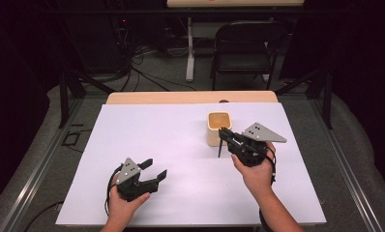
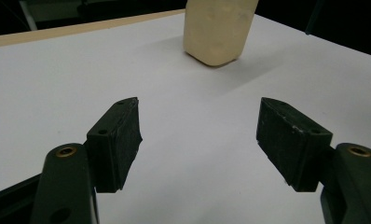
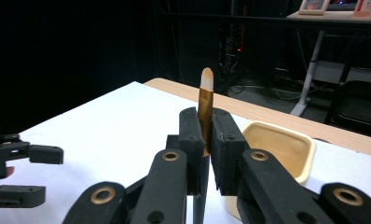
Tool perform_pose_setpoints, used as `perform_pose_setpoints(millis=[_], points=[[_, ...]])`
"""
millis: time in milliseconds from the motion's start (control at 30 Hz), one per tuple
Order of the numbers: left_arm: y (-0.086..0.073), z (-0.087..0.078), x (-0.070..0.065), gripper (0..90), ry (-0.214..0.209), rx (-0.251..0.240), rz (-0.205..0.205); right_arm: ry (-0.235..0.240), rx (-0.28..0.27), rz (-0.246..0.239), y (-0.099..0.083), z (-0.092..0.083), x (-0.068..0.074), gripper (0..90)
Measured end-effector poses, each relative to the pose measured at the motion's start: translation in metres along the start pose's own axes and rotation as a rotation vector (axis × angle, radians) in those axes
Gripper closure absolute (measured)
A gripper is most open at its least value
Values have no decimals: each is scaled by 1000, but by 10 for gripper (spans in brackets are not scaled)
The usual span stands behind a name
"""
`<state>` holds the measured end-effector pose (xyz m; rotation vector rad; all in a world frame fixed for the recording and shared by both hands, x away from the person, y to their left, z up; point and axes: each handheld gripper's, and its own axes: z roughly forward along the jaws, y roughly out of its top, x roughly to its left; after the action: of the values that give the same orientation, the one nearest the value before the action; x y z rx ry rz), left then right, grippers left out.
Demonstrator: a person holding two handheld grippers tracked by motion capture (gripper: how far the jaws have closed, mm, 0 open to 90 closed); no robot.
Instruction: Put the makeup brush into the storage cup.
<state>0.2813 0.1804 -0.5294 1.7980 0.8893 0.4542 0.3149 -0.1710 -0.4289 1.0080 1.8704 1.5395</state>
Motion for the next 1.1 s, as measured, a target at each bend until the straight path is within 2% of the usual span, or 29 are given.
perform_pose_setpoints(millis=[633,1100], points=[[0,-3,3,304,8,-5,-9,-100,15,10,-1,-13,-31,838],[0,-3,3,303,10,-5,-11,-132,32,31,2,-6,-47,838]])
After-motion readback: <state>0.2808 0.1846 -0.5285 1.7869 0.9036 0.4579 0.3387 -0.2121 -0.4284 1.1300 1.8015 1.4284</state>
